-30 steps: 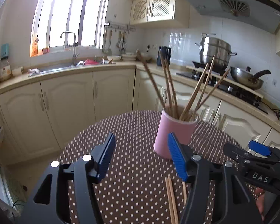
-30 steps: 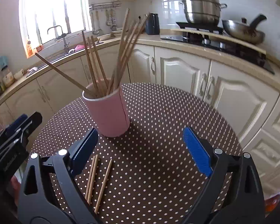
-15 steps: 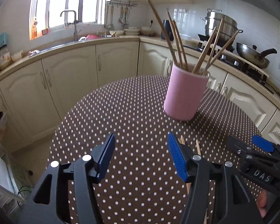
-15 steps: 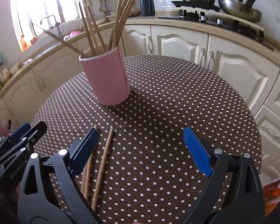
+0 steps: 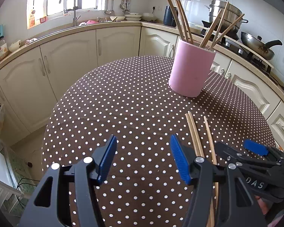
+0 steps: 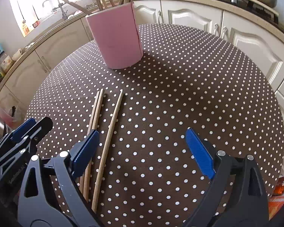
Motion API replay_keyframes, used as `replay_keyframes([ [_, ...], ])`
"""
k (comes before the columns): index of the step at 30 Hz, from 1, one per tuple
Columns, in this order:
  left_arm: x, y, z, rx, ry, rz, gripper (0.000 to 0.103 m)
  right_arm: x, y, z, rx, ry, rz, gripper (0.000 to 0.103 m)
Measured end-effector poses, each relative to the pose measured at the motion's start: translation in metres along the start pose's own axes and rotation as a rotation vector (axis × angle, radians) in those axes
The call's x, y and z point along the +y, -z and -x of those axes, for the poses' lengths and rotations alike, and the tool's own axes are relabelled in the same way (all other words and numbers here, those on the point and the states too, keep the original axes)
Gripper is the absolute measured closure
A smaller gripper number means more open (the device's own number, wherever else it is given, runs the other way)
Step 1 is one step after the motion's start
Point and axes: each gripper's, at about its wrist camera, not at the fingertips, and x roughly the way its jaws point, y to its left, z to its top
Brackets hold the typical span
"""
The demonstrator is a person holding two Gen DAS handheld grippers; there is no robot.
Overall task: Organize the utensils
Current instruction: 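Withdraw both open grippers from the cup toward the loose chopsticks, then grasp a chopstick with the right gripper while the left gripper grasps another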
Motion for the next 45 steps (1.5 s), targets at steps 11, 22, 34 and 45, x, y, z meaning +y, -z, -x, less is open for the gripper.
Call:
replay_keyframes([
  [11, 0.002, 0.001, -0.005, 0.033, 0.012, 0.009, 0.043, 0.024, 0.007, -0.002, -0.016, 0.043, 0.113, 0.089],
  [22, -0.034, 0.000, -0.009, 0.082, 0.079, -0.067, 0.043, -0.004, 0.001, 0.000, -0.007, -0.101, 0.027, 0.095],
  [34, -0.063, -0.005, -0.035, 0.148, 0.035, -0.121, 0.043, -0.026, -0.003, -0.003, 0.001, -0.184, -0.012, 0.095],
  [45, -0.072, -0.016, -0.051, 0.122, -0.071, -0.077, 0.088, -0.027, -0.002, -0.001, 0.002, -0.188, -0.012, 0.096],
])
